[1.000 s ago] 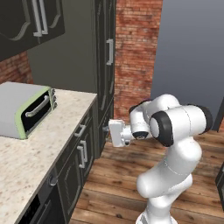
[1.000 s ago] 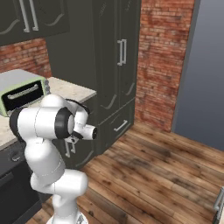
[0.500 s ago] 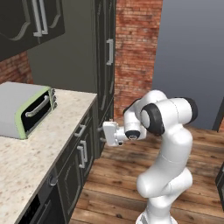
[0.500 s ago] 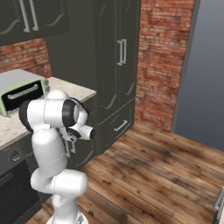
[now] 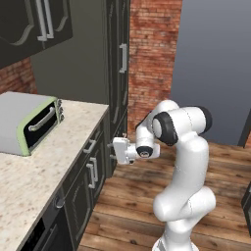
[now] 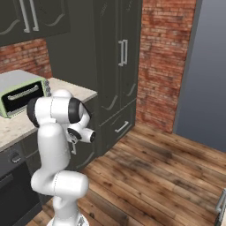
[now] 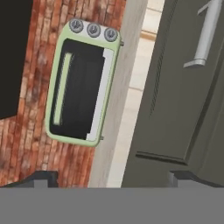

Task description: Take a straw from the drawer in front and place it inside the glass cup on the dining counter.

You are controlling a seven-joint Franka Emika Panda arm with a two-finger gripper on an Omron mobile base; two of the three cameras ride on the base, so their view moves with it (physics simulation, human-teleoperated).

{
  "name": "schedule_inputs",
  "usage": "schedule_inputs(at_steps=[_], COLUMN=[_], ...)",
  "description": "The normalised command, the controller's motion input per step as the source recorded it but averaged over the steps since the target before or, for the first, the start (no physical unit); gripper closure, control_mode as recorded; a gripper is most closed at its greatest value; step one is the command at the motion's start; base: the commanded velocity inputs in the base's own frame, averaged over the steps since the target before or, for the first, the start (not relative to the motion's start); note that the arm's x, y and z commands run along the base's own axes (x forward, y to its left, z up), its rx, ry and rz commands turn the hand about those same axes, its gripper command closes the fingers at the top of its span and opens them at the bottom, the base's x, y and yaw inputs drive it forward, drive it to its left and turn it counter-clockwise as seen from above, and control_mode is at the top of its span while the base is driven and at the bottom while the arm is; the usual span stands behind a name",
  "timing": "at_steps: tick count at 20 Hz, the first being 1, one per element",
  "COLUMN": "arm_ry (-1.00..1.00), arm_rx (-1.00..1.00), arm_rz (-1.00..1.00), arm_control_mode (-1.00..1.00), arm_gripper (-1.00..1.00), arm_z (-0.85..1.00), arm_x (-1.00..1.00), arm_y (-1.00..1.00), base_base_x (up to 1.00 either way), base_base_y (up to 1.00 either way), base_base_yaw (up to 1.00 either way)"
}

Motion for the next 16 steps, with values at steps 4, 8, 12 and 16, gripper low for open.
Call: schedule_inputs(at_steps=[4,8,12,16], arm_ry=[0.00,0.00,0.00,0.00], arm_rx=[0.03,0.03,0.03,0.02], arm_rz=[-0.06,-0.05,-0.04,-0.04], arm_control_mode=[-1.00,-1.00,-1.00,-1.00], arm_gripper=[-1.00,-1.00,-1.00,-1.00], arm_z=[-0.16,-0.16,-0.17,-0.15], arm_x=[0.32,0.34,0.36,0.36], arm_y=[0.14,0.20,0.20,0.10], base_base_x=[0.00,0.00,0.00,0.00], base_base_y=[0.00,0.00,0.00,0.00], base_base_yaw=[0.00,0.00,0.00,0.00])
